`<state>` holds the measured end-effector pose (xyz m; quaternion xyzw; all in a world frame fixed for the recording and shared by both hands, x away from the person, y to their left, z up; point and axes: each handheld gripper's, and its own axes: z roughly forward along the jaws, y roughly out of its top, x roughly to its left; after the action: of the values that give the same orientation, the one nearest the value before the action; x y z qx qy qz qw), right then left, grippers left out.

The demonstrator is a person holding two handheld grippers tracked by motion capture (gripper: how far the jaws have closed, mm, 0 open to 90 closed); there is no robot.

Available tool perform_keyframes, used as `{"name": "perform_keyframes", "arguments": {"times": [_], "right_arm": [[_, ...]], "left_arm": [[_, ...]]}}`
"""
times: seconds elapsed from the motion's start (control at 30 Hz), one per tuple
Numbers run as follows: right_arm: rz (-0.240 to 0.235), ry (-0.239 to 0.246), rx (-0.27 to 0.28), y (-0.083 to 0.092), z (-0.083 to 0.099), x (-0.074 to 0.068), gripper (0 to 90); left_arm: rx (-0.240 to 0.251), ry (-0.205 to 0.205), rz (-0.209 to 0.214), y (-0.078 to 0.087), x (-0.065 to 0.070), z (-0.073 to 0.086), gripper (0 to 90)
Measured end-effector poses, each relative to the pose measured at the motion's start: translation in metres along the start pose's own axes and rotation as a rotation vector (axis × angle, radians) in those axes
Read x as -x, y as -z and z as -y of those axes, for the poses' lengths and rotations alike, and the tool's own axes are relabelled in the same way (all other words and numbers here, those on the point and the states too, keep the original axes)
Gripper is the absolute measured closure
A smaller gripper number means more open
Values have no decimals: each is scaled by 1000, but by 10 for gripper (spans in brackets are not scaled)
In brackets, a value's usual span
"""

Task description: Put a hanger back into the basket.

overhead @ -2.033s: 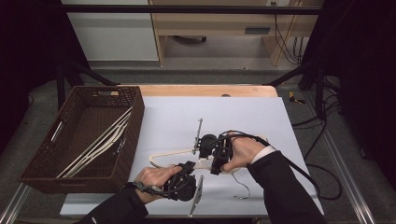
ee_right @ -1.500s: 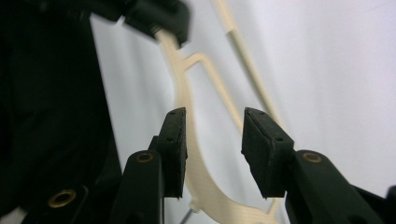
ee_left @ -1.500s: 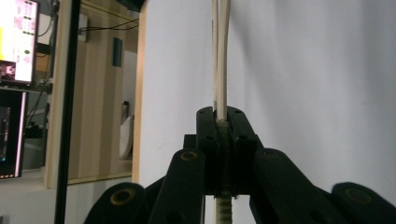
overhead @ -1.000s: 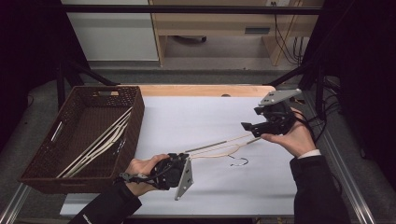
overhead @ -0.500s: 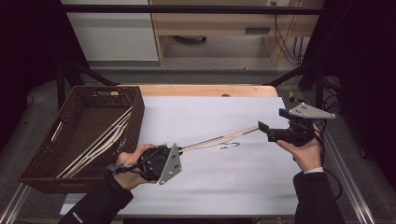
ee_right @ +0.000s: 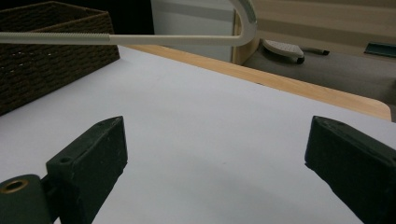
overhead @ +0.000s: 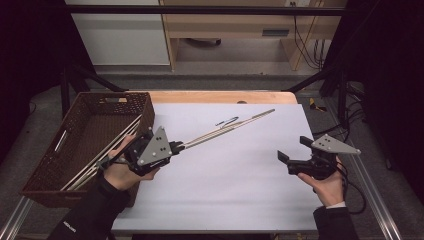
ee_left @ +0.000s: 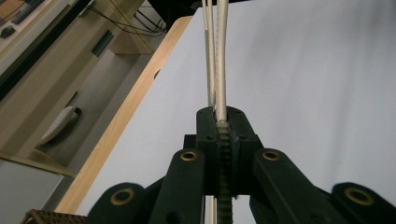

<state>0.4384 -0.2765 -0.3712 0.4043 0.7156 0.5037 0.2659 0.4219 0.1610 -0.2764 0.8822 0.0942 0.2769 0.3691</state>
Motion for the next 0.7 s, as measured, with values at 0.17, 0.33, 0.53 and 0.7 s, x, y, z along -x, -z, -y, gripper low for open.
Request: {"name": "perform_keyframes", "arguments": {"times": [0.17,0.33,0.53,0.7], "right_arm": [[-30,-2,7,2,9,-8,63],[-44,8,6,0,16,-15,63],[-54,-10,7,-4,21,-23,51],[-67,-13,10,-5,24,-27,44]], "left_arm": [[-8,55,33,3,-15,2,852],[10,122,42,12,-33,6,852],[41,188,41,27,-52,11,852],[65,227,28,39,-66,18,852]]}}
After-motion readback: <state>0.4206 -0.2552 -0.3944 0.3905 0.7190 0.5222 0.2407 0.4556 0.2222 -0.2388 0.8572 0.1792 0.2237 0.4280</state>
